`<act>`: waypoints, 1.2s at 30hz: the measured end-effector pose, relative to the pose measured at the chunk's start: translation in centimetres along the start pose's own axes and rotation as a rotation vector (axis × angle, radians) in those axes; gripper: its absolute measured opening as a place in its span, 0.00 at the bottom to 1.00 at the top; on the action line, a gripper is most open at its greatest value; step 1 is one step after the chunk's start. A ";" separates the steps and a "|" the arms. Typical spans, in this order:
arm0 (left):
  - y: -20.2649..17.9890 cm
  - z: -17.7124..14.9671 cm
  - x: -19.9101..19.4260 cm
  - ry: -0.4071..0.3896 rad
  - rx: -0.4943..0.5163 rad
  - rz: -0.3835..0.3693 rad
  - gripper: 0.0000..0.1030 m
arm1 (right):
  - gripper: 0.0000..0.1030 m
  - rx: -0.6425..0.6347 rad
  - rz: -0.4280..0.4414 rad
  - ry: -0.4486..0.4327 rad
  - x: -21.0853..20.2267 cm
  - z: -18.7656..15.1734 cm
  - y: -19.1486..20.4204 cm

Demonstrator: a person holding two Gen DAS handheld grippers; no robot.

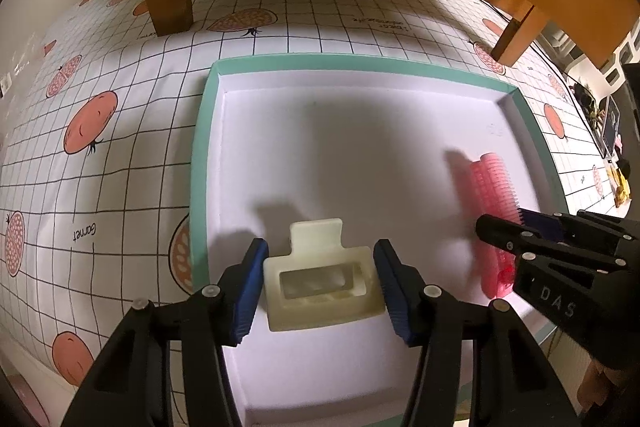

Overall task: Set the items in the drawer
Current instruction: 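Grasp the pink hair roller with the right tool while the left tool holds the clip, then carry the clip and hair roller up into the open lower drawer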

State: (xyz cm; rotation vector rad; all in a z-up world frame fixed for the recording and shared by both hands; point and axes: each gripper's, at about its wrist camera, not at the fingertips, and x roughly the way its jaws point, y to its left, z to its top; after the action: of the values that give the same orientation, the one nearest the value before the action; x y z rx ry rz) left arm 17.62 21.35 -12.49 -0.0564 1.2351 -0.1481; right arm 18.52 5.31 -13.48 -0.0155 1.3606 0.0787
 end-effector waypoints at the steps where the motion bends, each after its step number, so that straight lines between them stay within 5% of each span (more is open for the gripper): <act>1: 0.1 0.0 -0.1 0.004 -0.003 -0.003 0.54 | 0.25 0.004 0.002 -0.002 -0.1 0.1 -0.3; 15: -0.7 1.7 -5.6 -0.093 0.012 -0.026 0.54 | 0.25 0.014 0.014 -0.105 -4.2 0.1 -0.7; 36: -2.5 5.0 -19.8 -0.397 0.081 -0.124 0.54 | 0.25 -0.001 0.069 -0.395 -17.9 0.4 0.4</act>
State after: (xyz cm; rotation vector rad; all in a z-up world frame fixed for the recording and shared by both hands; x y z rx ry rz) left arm 15.75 21.52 8.01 -0.0876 0.8287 -0.2812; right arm 15.19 4.92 4.15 0.0446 0.9666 0.1329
